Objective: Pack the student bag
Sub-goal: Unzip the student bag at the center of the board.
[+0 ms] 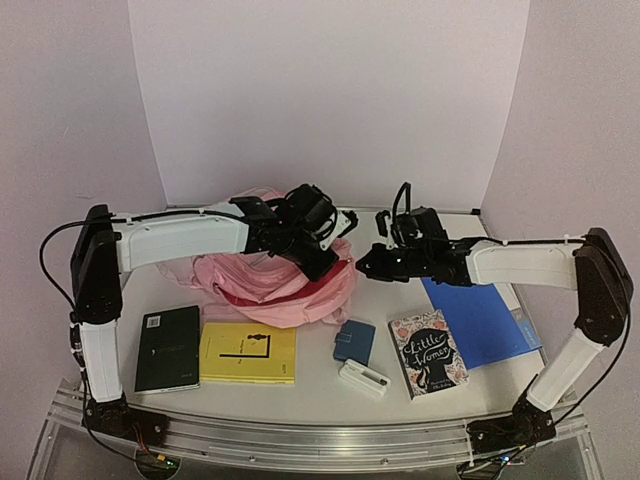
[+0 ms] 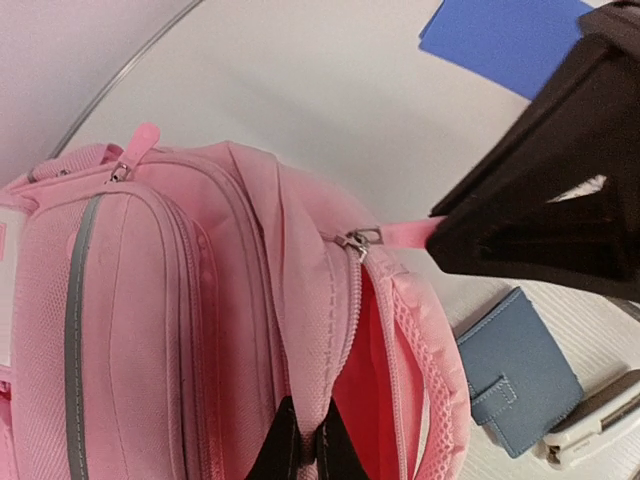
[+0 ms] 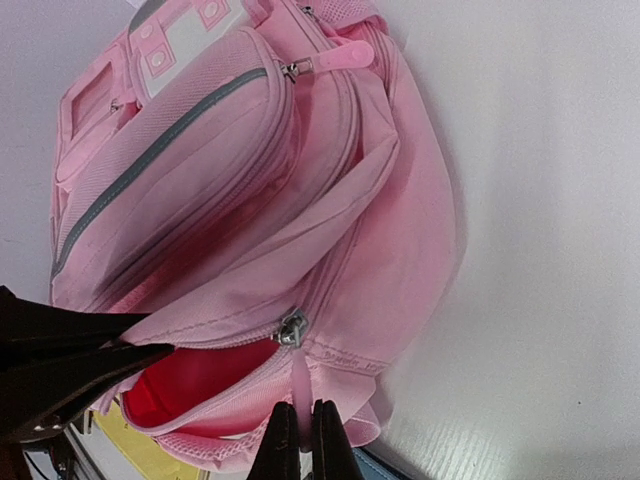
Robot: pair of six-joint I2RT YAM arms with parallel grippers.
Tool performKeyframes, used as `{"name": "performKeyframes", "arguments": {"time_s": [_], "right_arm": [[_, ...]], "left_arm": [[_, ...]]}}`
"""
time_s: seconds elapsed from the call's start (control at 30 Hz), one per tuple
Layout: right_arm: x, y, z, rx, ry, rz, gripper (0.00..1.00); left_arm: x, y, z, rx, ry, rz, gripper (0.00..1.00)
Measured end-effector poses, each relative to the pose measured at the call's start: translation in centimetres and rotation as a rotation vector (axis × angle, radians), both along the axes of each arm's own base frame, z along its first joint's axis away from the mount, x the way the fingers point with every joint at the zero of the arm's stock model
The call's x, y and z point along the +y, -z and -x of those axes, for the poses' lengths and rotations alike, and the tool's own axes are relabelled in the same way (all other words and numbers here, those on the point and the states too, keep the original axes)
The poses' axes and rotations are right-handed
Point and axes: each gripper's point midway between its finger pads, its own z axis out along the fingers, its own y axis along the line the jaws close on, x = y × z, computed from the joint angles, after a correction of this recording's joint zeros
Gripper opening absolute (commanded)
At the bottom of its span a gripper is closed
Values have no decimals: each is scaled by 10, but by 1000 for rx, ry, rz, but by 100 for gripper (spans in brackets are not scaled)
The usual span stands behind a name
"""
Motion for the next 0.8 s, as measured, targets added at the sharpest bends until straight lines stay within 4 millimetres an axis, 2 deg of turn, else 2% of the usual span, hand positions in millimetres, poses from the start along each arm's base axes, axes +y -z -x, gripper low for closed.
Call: {"name": "performKeyframes", "arguments": {"time_s": [0.17, 0.23, 0.33, 0.5, 0.6, 0.8], "right_arm": [[-10, -34, -9, -35, 10, -63, 0], [-14, -46, -10, -40, 8, -90, 0], [-14, -53, -8, -34, -6, -111, 0], [-11, -54, -4, -13, -33, -114, 0], [-8, -50, -9, -7, -36, -106, 0], [-3, -22, -29, 22, -31, -60, 0]], "left_arm": [[7, -60, 14, -37, 109, -3, 0], [13, -75, 19, -47, 135, -13, 0], [21, -85, 28, -47, 169, -35, 0], [26, -89, 42, -8, 216, -30, 0], [29, -99, 52, 16, 242, -2, 0], [37, -133, 71, 38, 288, 64, 0]]}}
